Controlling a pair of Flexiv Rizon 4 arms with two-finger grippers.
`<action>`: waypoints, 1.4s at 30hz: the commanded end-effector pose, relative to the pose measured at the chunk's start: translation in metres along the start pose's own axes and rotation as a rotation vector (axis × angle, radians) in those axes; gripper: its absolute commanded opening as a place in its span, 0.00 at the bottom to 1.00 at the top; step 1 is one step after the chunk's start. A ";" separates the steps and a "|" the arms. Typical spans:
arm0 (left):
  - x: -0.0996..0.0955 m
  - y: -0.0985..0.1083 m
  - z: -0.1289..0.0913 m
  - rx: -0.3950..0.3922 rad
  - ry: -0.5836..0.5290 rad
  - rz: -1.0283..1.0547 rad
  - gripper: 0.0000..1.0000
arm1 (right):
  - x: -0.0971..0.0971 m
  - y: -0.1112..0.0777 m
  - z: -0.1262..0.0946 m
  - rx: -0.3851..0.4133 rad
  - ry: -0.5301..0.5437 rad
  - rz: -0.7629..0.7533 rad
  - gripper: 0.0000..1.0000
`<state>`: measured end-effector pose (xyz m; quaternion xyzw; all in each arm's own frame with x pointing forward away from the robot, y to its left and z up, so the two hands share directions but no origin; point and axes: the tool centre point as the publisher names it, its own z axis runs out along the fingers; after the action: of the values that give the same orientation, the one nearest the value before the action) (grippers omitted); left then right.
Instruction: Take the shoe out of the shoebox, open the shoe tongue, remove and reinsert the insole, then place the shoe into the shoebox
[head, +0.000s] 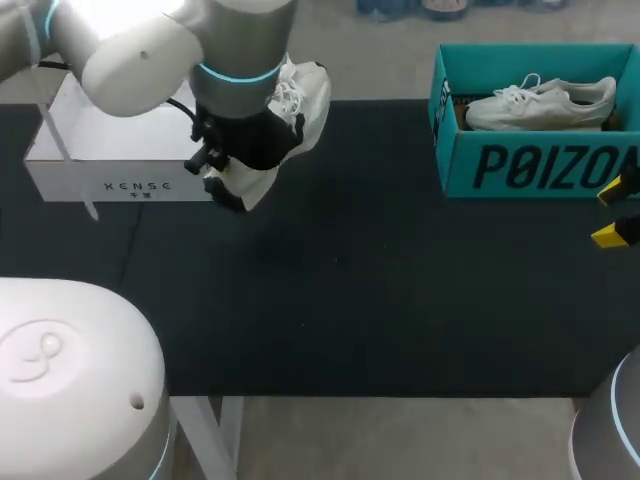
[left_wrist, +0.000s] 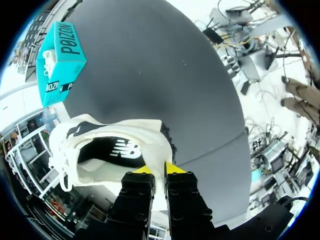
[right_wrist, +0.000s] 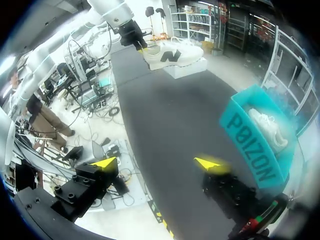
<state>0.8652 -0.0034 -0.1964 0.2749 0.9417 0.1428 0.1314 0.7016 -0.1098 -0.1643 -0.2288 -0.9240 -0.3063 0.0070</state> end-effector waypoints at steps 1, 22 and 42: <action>0.019 0.084 0.004 0.125 -0.111 0.047 0.00 | 0.001 0.000 0.001 0.001 -0.002 0.001 1.00; 0.043 0.231 0.039 0.090 -0.093 0.378 0.00 | 0.001 0.000 0.001 0.001 -0.002 0.001 1.00; 0.028 0.316 0.094 0.099 -0.060 0.604 0.00 | 0.001 0.000 0.001 0.001 -0.002 0.001 1.00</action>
<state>1.0074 0.2820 -0.1754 0.5476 0.8187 0.1358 0.1065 0.7016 -0.1098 -0.1643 -0.2288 -0.9240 -0.3063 0.0070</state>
